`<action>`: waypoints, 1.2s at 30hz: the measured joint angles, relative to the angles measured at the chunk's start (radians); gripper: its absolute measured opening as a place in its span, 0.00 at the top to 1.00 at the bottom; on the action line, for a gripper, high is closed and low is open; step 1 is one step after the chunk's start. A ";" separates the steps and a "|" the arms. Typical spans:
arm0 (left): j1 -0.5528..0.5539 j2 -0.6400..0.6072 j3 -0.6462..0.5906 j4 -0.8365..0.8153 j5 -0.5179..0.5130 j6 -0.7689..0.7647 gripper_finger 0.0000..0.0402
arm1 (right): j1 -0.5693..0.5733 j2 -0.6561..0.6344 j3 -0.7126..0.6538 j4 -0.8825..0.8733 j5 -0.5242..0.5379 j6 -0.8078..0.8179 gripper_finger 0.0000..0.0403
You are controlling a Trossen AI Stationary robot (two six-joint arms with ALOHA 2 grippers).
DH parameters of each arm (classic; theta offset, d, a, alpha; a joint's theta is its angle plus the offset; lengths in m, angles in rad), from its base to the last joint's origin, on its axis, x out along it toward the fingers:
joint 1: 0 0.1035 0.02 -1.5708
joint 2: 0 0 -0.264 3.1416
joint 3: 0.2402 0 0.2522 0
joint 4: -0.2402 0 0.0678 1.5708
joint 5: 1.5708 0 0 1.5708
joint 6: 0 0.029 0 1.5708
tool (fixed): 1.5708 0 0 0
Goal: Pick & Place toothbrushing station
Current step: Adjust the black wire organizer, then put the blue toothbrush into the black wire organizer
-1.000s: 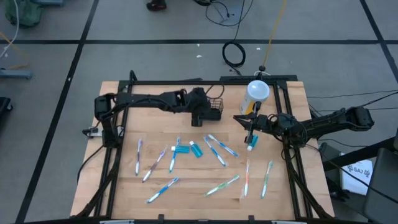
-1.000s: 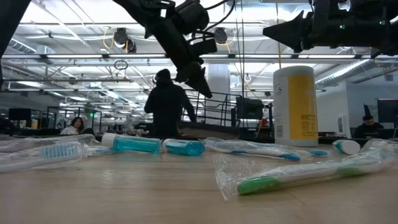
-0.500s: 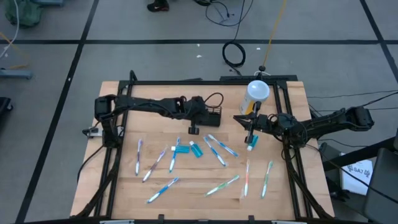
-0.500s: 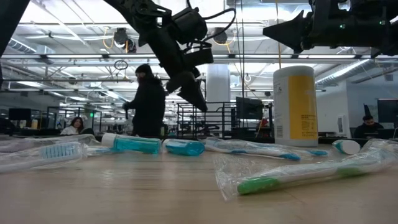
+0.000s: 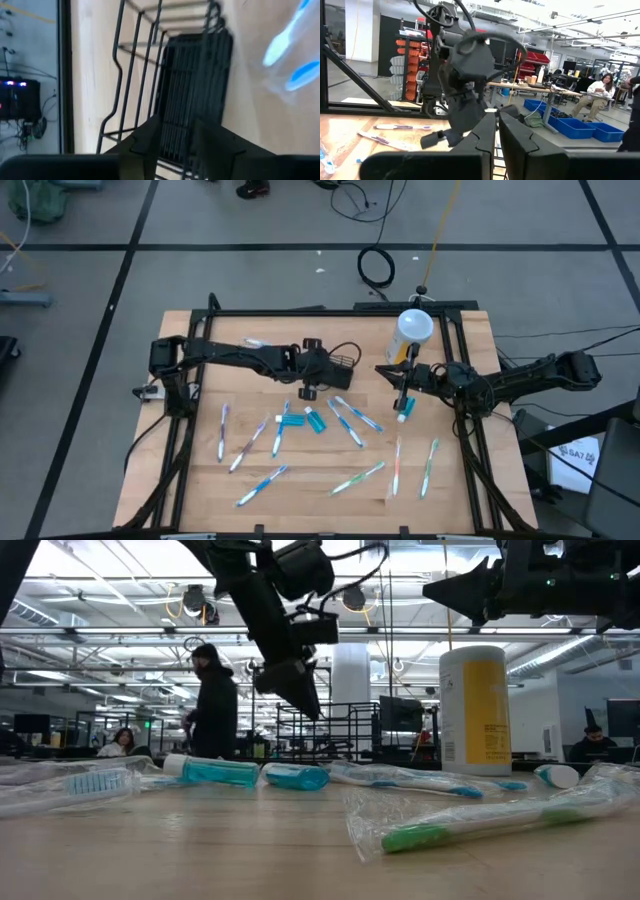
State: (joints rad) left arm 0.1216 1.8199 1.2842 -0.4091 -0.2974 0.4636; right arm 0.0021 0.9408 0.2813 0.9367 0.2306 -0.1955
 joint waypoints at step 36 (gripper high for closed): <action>0.515 -0.315 -0.371 -0.055 0.362 0.102 0.60 | 0.000 0.000 0.000 -0.060 0.000 0.103 0.95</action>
State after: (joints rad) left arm 0.6369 1.5045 0.9134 -0.4637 0.0643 0.5653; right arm 0.0021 0.9409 0.2817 0.8772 0.2306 -0.0920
